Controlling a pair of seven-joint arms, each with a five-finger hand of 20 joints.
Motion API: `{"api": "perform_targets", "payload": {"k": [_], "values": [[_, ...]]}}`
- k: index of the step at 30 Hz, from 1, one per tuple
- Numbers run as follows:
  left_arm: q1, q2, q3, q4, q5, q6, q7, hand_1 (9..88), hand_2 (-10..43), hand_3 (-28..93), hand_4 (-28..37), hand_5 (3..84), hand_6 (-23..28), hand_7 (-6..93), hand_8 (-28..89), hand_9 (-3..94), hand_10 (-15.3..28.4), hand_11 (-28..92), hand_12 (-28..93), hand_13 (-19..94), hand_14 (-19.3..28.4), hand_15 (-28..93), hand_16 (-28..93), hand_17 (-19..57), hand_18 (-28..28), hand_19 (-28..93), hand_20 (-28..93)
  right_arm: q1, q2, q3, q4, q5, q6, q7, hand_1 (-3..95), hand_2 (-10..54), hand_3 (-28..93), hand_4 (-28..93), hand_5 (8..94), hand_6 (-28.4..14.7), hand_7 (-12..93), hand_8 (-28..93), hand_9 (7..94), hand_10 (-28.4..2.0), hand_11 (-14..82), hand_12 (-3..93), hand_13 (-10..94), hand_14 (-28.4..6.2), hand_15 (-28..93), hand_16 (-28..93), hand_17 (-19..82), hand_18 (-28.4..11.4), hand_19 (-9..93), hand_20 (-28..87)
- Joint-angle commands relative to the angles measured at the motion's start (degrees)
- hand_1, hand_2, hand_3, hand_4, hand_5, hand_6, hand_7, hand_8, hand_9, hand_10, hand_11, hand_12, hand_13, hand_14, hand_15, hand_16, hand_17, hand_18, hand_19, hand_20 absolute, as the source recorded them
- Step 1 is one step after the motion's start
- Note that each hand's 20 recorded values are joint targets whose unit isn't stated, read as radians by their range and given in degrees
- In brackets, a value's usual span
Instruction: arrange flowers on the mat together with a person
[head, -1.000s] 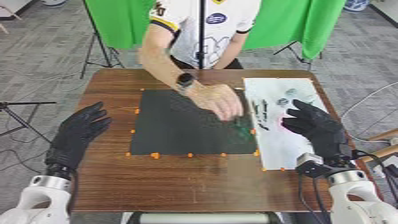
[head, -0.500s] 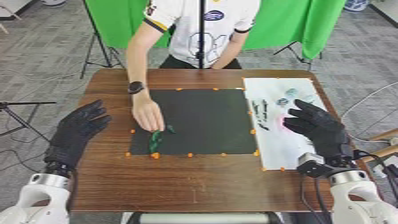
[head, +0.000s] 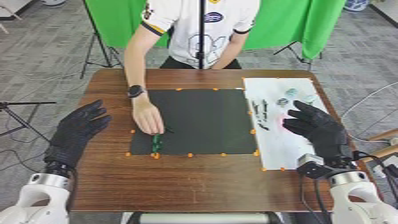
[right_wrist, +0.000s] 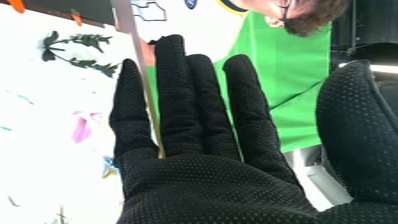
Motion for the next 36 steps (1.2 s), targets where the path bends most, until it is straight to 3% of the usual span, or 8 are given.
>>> {"api": "perform_targets", "payload": {"k": [1,10,19,25,29,33,36], "values": [[-0.1,-0.14,0.83,0.64,-0.11,-1.07,-0.81,32.2,-3.6,70,-23.3,37.7,4.0,20.7,-10,33.5,11.1,27,17,29,13.9,38,-2,-3.8,20.1,49,11,-0.7,0.4,0.5,-0.3,-0.2,-0.1,-0.2,17.1,4.1,90,-24,45.1,-3.9,18,-10,46.5,-14.7,14.1,21.8,43,-12.7,33,21,14,-21.2,45,23],[-0.3,-0.26,0.89,0.77,0.03,-1.42,-1.07,32.2,-3.6,70,-23.3,37.6,4.0,20.4,-10,33.5,11.2,27,17,29,13.9,38,-2,-3.8,20.1,49,11,-1.0,0.8,0.7,-0.4,-0.2,-0.1,-0.7,17.2,4.0,90,-24,45.0,-3.9,18,-10,46.4,-14.6,14.1,21.8,43,-12.7,33,21,14,-21.2,45,23],[0.0,0.08,0.45,0.52,-0.11,-0.81,-0.56,32.1,-3.7,70,-23.3,37.7,3.9,20.4,-10,33.5,11.2,27,17,29,13.9,38,-2,-3.8,20.1,49,11,-1.0,1.0,1.2,-0.4,-0.2,0.0,-0.8,17.2,4.0,90,-24,44.9,-3.9,18,-10,46.6,-14.6,14.4,21.9,43,-12.6,33,21,14,-21.2,45,23],[1.6,-0.02,-0.27,-0.20,-0.36,0.06,0.10,32.1,-3.7,70,-23.4,37.6,3.9,20.5,-10,33.5,11.1,27,17,29,14.0,38,-2,-3.9,20.1,49,11,-0.2,2.0,1.1,-0.2,-0.3,0.2,-0.9,17.2,4.0,90,-24,45.0,-3.9,18,-10,46.7,-14.6,14.4,21.8,43,-12.7,33,21,14,-21.1,45,23],[1.5,0.11,-0.54,-0.28,-0.32,0.11,0.22,32.1,-3.6,70,-23.4,37.6,3.9,20.6,-10,33.5,11.2,27,17,29,14.0,38,-2,-3.9,20.1,50,11,-1.1,6.4,2.9,-0.9,-3.5,4.7,-2.3,18.4,2.3,89,-25,46.3,-5.5,16,-11,48.4,-13.9,14.9,21.6,44,-12.3,33,21,14,-21.1,45,23],[2.4,0.23,-1.16,-0.59,-0.63,0.92,0.57,32.1,-3.7,70,-23.4,37.6,3.9,20.6,-10,33.5,11.1,27,17,29,14.0,38,-2,-3.9,20.1,49,11,-1.8,12.2,4.9,-2.2,-14.7,15.7,0.9,21.9,-2.5,87,-27,47.8,-5.5,17,-11,51.7,-13.2,18.7,21.6,48,-10.7,36,21,16,-20.7,50,25],[3.3,0.32,-1.31,-0.97,-0.85,1.76,1.23,32.1,-3.7,70,-23.4,37.6,3.9,20.6,-10,33.5,11.1,27,17,29,13.9,38,-2,-3.9,20.1,49,11,-1.4,17.4,4.1,-2.8,-29.1,27.1,9.4,25.1,-8.0,83,-28,49.8,-4.2,22,-13,54.8,-13.4,27.1,23.7,52,-10.0,47,20,24,-20.4,58,27]]}}
